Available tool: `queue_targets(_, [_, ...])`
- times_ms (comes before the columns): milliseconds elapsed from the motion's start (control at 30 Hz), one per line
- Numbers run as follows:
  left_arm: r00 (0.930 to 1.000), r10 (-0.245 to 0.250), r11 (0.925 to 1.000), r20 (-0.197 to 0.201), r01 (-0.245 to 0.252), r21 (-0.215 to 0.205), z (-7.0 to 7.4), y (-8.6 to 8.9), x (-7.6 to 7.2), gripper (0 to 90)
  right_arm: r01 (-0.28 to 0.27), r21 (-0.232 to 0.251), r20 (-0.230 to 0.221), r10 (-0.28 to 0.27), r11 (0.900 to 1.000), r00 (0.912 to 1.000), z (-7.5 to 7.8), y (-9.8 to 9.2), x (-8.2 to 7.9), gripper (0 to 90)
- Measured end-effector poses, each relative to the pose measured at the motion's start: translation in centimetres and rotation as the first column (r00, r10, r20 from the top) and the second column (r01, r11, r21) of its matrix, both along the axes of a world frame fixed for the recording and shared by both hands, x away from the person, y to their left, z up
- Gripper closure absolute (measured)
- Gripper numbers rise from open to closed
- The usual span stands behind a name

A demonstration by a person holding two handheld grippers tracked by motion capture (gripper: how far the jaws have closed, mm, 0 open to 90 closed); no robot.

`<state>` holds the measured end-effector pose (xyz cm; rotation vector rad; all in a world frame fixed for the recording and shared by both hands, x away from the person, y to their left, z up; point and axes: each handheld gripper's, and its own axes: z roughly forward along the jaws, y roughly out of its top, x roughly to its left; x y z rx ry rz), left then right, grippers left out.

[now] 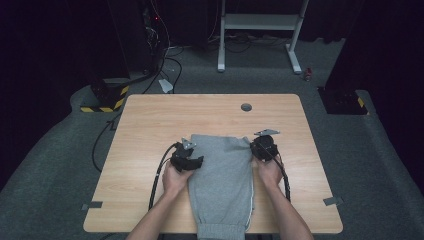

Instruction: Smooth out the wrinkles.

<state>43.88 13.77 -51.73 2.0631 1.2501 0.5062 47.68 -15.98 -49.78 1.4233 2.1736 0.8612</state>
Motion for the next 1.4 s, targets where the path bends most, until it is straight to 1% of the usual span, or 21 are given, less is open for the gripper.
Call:
queue_targets(33, [1.0,0.007,1.0,-0.001,-0.007,-0.001,0.0,0.1,0.0,40.3,0.022,-0.014,-0.004,-0.022,1.0,0.9998,-0.4,-0.1,0.0,75.4])
queue_targets(67, [0.9999,0.012,0.9999,-0.007,-0.012,-0.002,0.1,0.1,0.0,40.2,0.036,0.0,-0.009,-0.036,0.999,0.9993,-0.5,-0.2,-0.1,73.5])
queue_targets(100, [0.9998,0.014,0.9999,-0.012,-0.014,-0.005,0.1,0.1,0.0,40.0,0.027,0.013,0.034,-0.027,1.0,0.9991,-0.3,-0.2,-0.7,71.6])
queue_targets(133, [0.9999,0.009,1.0,-0.009,-0.009,-0.001,0.2,0.1,-0.1,40.0,0.027,0.013,0.034,-0.027,1.0,0.9991,-0.3,-0.2,-0.7,71.6])
queue_targets(233, [0.9996,-0.027,0.9996,0.012,0.027,-0.003,0.4,-0.4,-0.4,40.4,-0.059,0.04,0.077,0.056,0.997,0.9955,0.4,0.9,-2.0,72.3])
queue_targets(300, [0.9995,-0.031,0.9995,0.005,0.031,-0.001,0.3,-0.6,-0.4,40.5,-0.125,0.042,0.059,0.122,0.991,0.9908,0.3,2.1,-2.5,73.7])
queue_targets(367, [0.9997,-0.023,0.9997,-0.002,0.023,0.0,0.0,-0.4,-0.2,40.6,-0.155,0.026,0.029,0.155,0.988,0.9875,-0.1,2.7,-2.6,73.9])
queue_targets(467, [1.0,0.007,0.9999,0.001,-0.007,0.007,0.0,0.1,0.2,41.8,-0.13,-0.021,-0.02,0.129,0.991,0.9914,-1.2,2.4,-2.0,73.4])
queue_targets(500, [0.9997,0.022,0.9998,-0.009,-0.022,0.0,0.0,0.3,0.2,40.1,-0.107,0.015,-0.021,0.107,0.994,0.994,-1.2,1.7,-1.8,71.3])
queue_targets(533, [0.9992,0.028,0.9994,-0.027,-0.029,-0.018,0.0,0.6,0.2,40.1,-0.107,0.015,-0.021,0.107,0.994,0.994,-1.2,1.7,-1.8,71.3])
queue_targets(567, [0.9995,0.009,1.0,-0.029,-0.009,0.001,0.2,0.6,-0.1,39.6,-0.102,0.008,-0.003,0.102,0.995,0.9948,-0.8,1.5,-2.1,68.2])
queue_targets(600, [0.9995,0.009,1.0,-0.029,-0.009,0.001,0.2,0.6,-0.1,39.4,-0.102,0.008,-0.003,0.102,0.995,0.9948,-0.8,1.5,-2.1,68.2])
queue_targets(633, [0.9997,-0.005,1.0,-0.022,0.006,0.003,0.4,0.5,-0.5,39.2,-0.118,0.019,0.019,0.117,0.993,0.9929,-0.1,1.3,-2.8,66.7])
queue_targets(767, [0.9969,-0.079,0.9969,0.003,0.079,-0.001,1.0,0.2,-2.5,38.8,-0.153,0.046,0.041,0.151,0.987,0.9876,0.7,1.2,-4.4,65.1])
queue_targets(900, [0.9921,-0.124,0.9916,-0.016,0.125,0.034,0.8,-0.2,-3.9,38.2,-0.214,0.05,0.005,0.214,0.975,0.9767,0.2,0.9,-7.0,62.0])
queue_targets(933, [0.9916,-0.128,0.9906,-0.019,0.129,0.047,0.6,-0.3,-4.0,38.2,-0.214,0.05,0.005,0.214,0.975,0.9767,0.2,0.9,-7.0,62.0])
queue_targets(1033, [0.9928,-0.116,0.9926,-0.028,0.117,0.031,0.3,-0.2,-4.0,38.0,-0.221,0.051,-0.021,0.223,0.974,0.9747,-0.6,0.8,-7.8,61.9])
queue_targets(1133, [0.994,-0.107,0.9939,-0.024,0.107,0.025,0.2,-0.1,-3.7,37.5,-0.218,0.039,-0.016,0.219,0.975,0.9756,-1.0,0.9,-7.7,64.6])
queue_targets(1167, [0.9945,-0.103,0.9943,-0.018,0.104,0.024,0.1,0.0,-3.4,37.3,-0.218,0.008,-0.015,0.218,0.976,0.9757,-1.0,1.0,-7.4,66.0])
queue_targets(1267, [0.9956,-0.093,0.9955,-0.014,0.093,0.018,0.0,0.0,-3.1,37.0,-0.216,-0.021,0.001,0.216,0.976,0.9764,-1.2,1.1,-7.1,66.4])
queue_targets(1400, [0.9951,-0.089,0.9953,-0.043,0.09,0.036,0.3,-0.5,-2.1,36.9,-0.197,-0.036,0.011,0.197,0.98,0.9803,-1.3,1.0,-6.1,65.1])
